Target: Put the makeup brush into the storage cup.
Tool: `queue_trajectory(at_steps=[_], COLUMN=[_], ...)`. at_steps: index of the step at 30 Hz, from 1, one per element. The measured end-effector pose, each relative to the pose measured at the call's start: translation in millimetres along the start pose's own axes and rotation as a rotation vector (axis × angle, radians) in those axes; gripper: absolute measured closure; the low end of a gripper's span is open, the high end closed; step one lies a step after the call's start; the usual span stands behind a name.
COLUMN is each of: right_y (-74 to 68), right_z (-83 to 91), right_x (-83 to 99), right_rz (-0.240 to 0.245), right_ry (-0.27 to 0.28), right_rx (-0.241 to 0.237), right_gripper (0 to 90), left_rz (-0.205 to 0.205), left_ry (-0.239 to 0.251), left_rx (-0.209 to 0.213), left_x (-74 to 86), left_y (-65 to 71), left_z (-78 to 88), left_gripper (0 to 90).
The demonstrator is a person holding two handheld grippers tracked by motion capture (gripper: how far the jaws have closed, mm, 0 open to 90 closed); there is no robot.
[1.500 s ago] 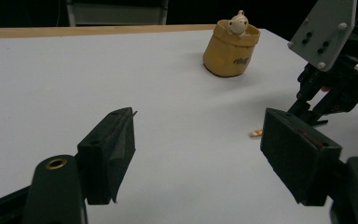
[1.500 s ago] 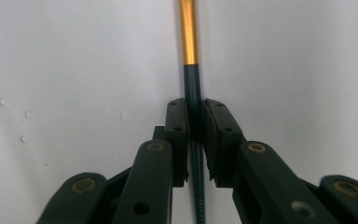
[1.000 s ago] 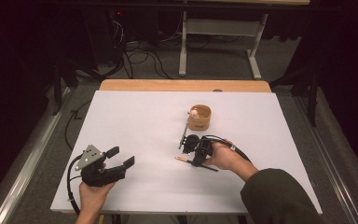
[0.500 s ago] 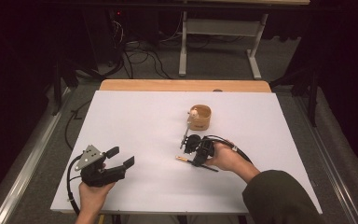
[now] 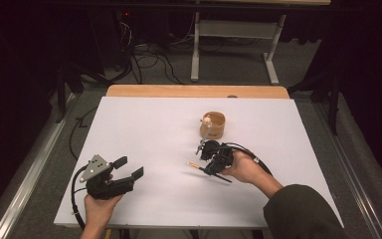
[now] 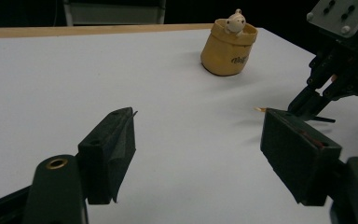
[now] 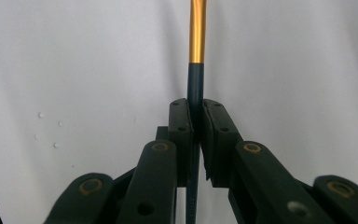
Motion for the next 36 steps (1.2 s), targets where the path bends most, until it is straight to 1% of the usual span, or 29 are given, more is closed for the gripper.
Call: queue_trajectory(at_steps=[3,4,7,9,10,17,18,20,21,23,25,26,30,34,35,36], right_y=[0.0,0.5,0.8,1.3,1.4,2.3,1.6,2.5,2.0,2.3,2.6,2.9,4.6,5.6,6.2,6.6], right_z=[2.3,3.6,4.7,6.3,6.7,13.2,14.2,15.8,17.0,17.9,17.5,18.1,19.9,22.6,22.9,23.7], right_x=[1.4,2.3,4.3,5.6,6.0,7.7,7.8,8.8,9.1,9.9,10.9,11.6,14.3,16.1,16.3,17.0], right_rz=[-0.012,-0.016,-0.031,-0.033,-0.041,-0.046,-0.055,-0.05,-0.062,-0.067,-0.063,-0.059,-0.068,-0.08,-0.076,-0.079], right_ry=[0.025,0.021,0.041,0.041,0.049,0.084,0.09,0.101,0.102,0.112,0.132,0.129,0.139,0.159,0.167,0.164], right_rx=[-0.005,-0.004,-0.008,-0.007,-0.007,0.001,-0.002,0.004,0.005,0.005,0.006,0.01,0.016,0.017,0.016,0.021], right_gripper=[85.0,84.9,84.9,84.9,84.9,84.9,85.0,84.9,84.9,84.9,84.9,84.9,84.9,84.9,84.9,84.9], left_rz=[-0.003,-0.002,0.003,0.003,0.0,0.003,0.003,0.003,0.003,0.002,0.003,0.003,0.003,0.002,0.001,0.001], left_ry=[-0.002,-0.002,0.001,0.001,-0.001,-0.004,-0.003,-0.002,-0.002,-0.005,-0.006,-0.006,-0.006,-0.006,-0.006,-0.006], left_rx=[0.0,0.001,0.0,0.0,0.001,0.0,0.0,0.0,-0.001,-0.001,0.0,0.0,0.0,0.0,0.0,0.0], left_x=[-0.1,0.1,0.3,0.1,0.2,0.7,0.8,0.6,0.5,0.7,0.8,0.8,1.1,0.8,1.0,1.1], left_y=[0.1,0.1,-0.3,-0.2,0.0,-0.3,-0.3,-0.3,-0.1,0.4,0.4,0.2,0.0,0.3,0.4,0.4], left_z=[-0.6,-0.5,0.4,0.2,-0.1,-0.1,0.1,0.4,0.2,-0.5,-0.8,-0.8,-0.4,-0.4,-0.5,-0.4], left_gripper=[26.8,26.8,26.9,26.8,26.9,26.9,26.9,26.9,26.9,26.9,27.0,26.9,26.9,27.0,27.0,27.0])
Point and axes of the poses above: each handheld gripper's, and its own axes: z roughly backward along the jaws, x roughly out of its underside, y roughly to its right, the point moved 3 cm from there along -z, roughly forward along the jaws, and after that the axes turned 8 degrees about -y, right-handed, at the moved point
